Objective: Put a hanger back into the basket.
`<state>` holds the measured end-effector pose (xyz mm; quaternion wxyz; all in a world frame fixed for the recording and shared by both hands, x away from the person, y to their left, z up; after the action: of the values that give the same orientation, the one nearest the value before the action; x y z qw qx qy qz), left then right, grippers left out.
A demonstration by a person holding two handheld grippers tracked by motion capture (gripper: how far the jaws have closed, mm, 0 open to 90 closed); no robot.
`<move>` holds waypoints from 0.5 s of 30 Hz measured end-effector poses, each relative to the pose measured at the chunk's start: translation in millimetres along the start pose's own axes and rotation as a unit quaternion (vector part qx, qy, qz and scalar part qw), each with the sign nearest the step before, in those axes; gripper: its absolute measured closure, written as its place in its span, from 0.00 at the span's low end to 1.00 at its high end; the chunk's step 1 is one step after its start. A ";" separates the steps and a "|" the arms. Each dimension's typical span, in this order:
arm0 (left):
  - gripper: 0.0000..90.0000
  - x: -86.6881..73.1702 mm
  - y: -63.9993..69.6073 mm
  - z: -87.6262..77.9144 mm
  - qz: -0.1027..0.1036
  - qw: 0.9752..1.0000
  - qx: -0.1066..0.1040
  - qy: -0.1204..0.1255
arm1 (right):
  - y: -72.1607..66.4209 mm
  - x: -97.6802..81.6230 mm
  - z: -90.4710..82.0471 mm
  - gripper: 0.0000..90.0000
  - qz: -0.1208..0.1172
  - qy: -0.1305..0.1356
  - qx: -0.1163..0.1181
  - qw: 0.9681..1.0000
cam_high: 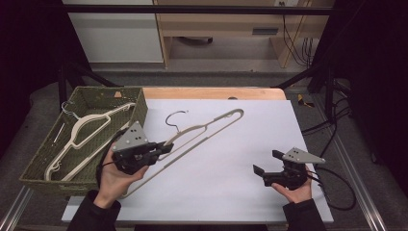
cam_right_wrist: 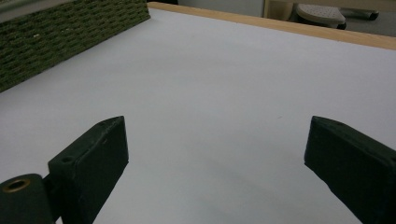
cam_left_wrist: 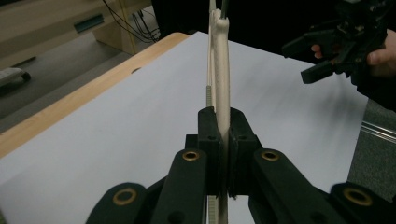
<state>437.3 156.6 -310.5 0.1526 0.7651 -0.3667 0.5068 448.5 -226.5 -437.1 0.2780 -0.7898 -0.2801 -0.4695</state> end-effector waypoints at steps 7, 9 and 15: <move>0.96 14.5 -17.7 -17.9 -0.004 1.000 0.001 0.002 | 1.1 0.3 -1.2 0.04 0.000 0.000 -0.003 1.000; 0.96 16.4 -22.3 -22.0 -0.001 1.000 0.004 0.003 | 0.6 0.3 -0.9 0.04 0.004 0.000 -0.005 1.000; 0.96 19.6 -46.1 -36.5 -0.005 1.000 0.010 0.006 | 0.1 0.0 -0.2 0.04 0.006 -0.002 -0.004 1.000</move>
<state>450.3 202.3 -270.7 0.1495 0.7655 -0.3570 0.5141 448.4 -226.8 -437.0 0.2771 -0.7935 -0.2741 -0.4673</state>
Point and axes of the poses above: each handheld gripper's, and its own axes: z roughly forward along the jaws, x roughly out of its top, y roughly to its right, the point moved 4 cm from there along z, roughly forward along the jaws, and after that the axes turned 10 degrees about x, right-handed, at the moved point
